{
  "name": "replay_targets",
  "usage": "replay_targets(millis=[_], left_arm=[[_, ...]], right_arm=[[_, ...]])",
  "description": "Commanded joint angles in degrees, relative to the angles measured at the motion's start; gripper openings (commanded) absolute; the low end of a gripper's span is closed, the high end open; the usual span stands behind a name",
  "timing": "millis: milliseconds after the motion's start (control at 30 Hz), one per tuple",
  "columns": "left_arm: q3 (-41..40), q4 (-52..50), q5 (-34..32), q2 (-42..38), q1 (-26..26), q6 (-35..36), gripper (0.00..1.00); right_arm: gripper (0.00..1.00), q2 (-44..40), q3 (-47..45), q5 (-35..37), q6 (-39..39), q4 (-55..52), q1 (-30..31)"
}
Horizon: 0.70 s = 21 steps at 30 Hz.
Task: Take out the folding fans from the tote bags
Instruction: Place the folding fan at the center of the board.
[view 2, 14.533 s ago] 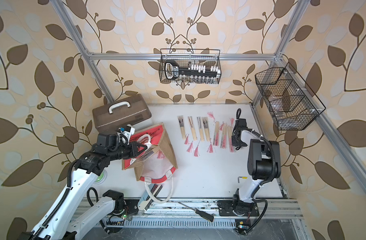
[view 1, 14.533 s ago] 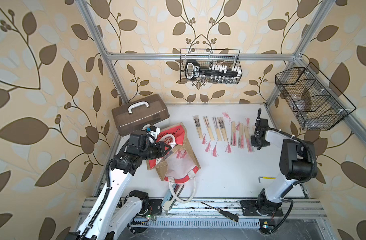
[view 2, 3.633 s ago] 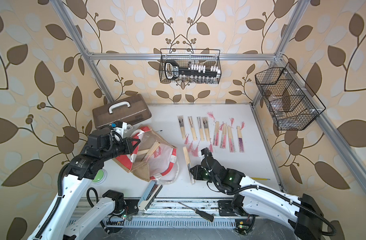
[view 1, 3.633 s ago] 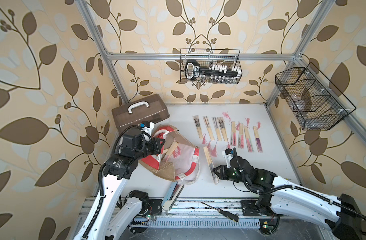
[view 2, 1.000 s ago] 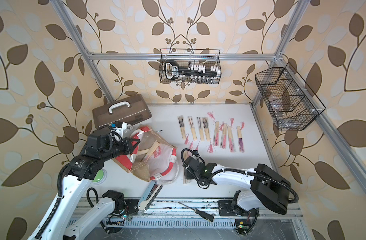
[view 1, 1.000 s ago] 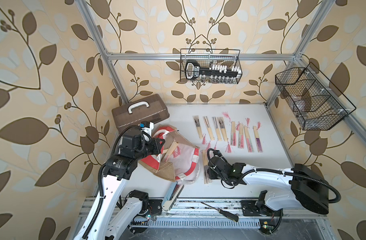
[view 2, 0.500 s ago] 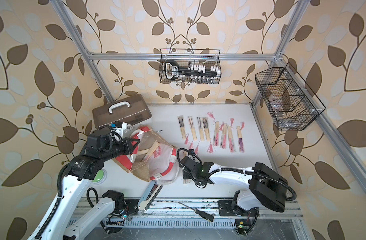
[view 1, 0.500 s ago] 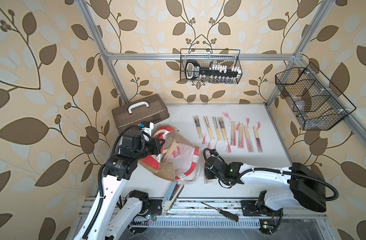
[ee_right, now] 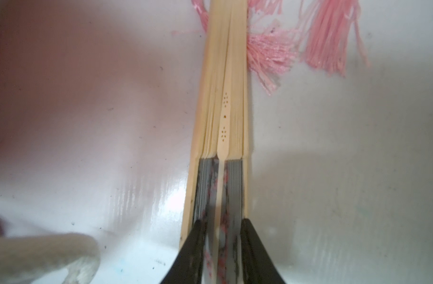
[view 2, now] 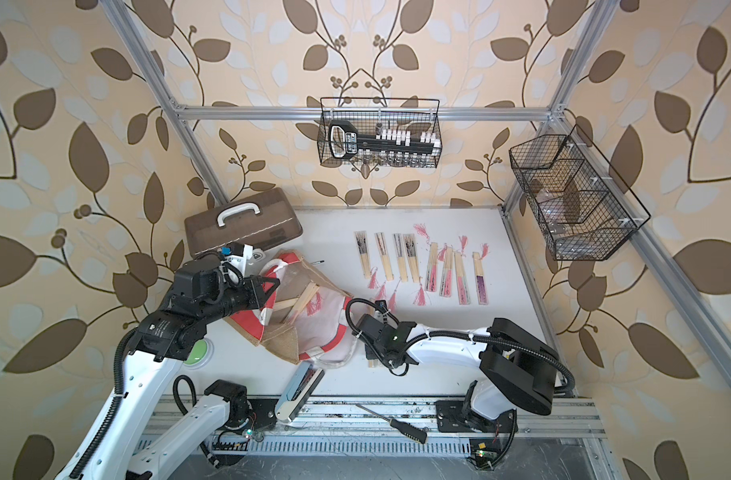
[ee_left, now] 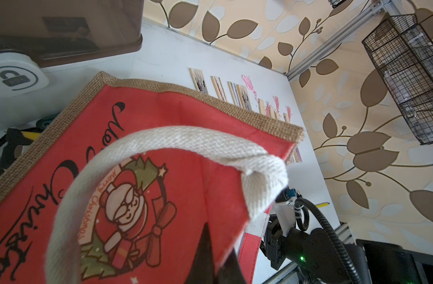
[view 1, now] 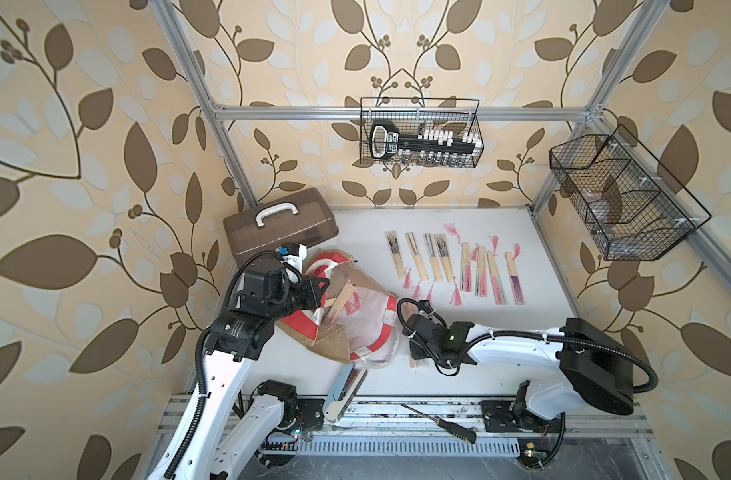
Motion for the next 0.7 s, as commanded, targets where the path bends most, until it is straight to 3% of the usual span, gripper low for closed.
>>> replay_targets(millis=[0, 267, 400, 533, 667], left_arm=[[-0.24, 1.54, 0.76, -1.16, 0.42, 1.68, 0.00], [-0.24, 1.60, 0.93, -1.25, 0.42, 1.64, 0.00], [0.12, 1.89, 2.15, -0.86, 0.42, 1.81, 0.00], [0.97, 1.69, 2.94, -0.07, 0.42, 2.07, 0.00], [1.52, 1.99, 5.25, 0.59, 0.42, 2.25, 0.00]], right_arm=[[0.27, 2.04, 2.25, 3.14, 0.93, -3.33, 1.01], [0.31, -3.01, 4.64, 5.93, 0.27, -5.87, 1.74], [0.37, -11.91, 5.18, 6.73, -2.07, -5.27, 2.07], [0.37, -22.49, 5.32, 7.83, -4.34, -2.06, 4.30], [0.37, -27.62, 5.75, 7.96, -4.96, 3.59, 7.90]])
